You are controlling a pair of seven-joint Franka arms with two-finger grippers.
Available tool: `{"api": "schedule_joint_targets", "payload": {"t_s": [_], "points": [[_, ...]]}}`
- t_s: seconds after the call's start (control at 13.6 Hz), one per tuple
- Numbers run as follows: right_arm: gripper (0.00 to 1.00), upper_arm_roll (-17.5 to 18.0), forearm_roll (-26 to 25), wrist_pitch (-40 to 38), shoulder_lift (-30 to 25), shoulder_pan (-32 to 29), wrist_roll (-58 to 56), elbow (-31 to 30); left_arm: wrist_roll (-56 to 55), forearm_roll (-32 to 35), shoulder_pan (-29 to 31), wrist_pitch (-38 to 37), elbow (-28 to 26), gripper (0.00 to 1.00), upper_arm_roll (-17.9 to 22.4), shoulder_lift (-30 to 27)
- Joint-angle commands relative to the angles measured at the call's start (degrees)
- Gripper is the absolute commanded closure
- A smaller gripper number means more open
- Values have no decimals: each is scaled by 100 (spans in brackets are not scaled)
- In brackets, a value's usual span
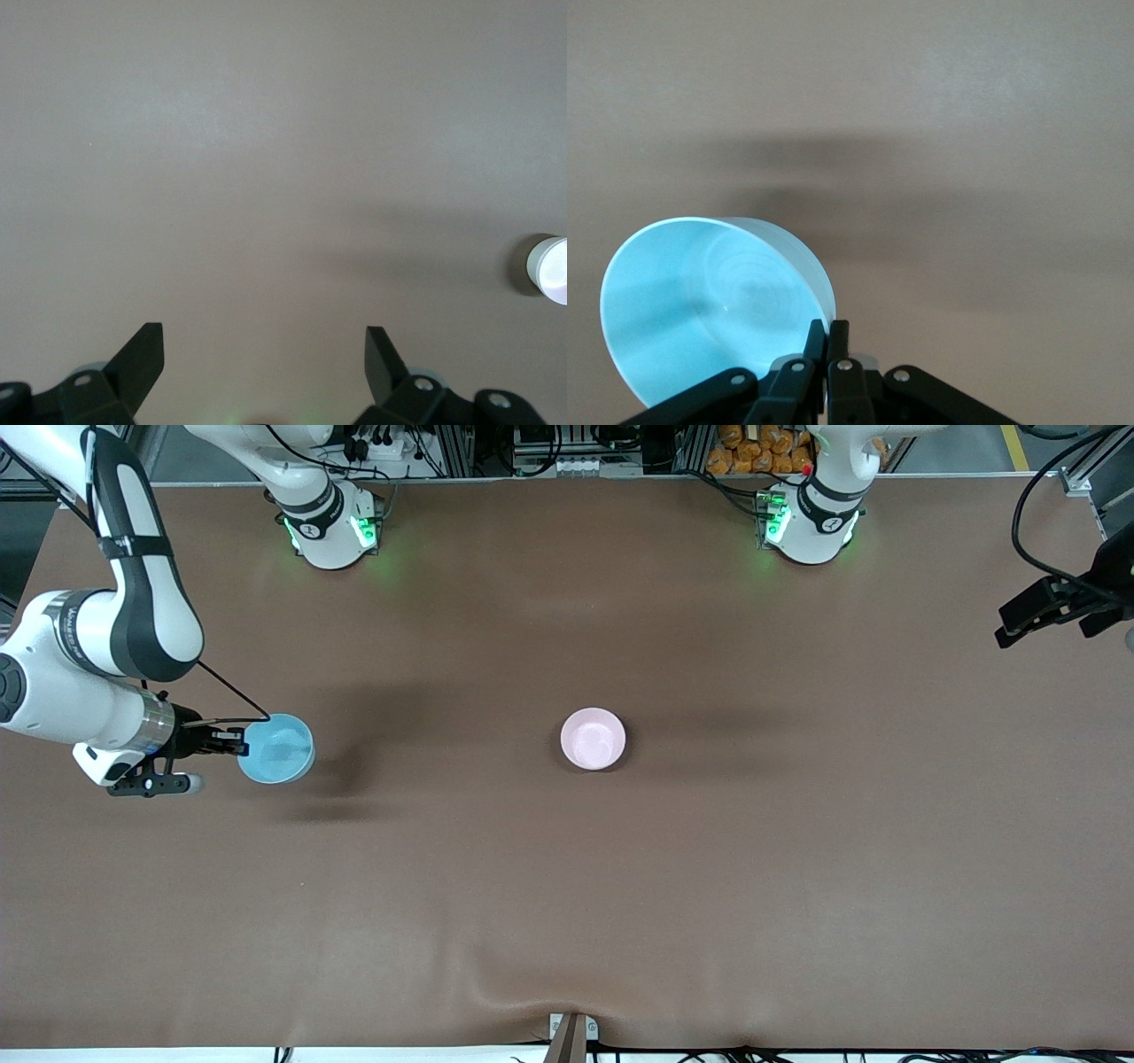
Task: Stack pink and blue bowls on white bowl
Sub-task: 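Lift and carry the blue bowl with the right gripper over the pink bowl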
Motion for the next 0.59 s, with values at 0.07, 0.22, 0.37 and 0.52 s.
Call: {"api": "schedule_joint_targets", "payload": {"t_s": [0.07, 0.22, 0.37, 0.52], "points": [[100, -19, 118, -269, -119, 523, 698, 241, 69, 5, -24, 61, -2, 0, 37, -27], [100, -20, 118, -234, -111, 892, 1216, 337, 69, 5, -15, 61, -20, 0, 37, -36], [100, -20, 126, -137, -67, 1278, 1761, 460, 69, 5, -15, 130, -116, 0, 37, -71], [100, -20, 126, 47, -40, 1613, 2210, 496, 77, -13, 64, 166, -169, 0, 28, -106]]}}
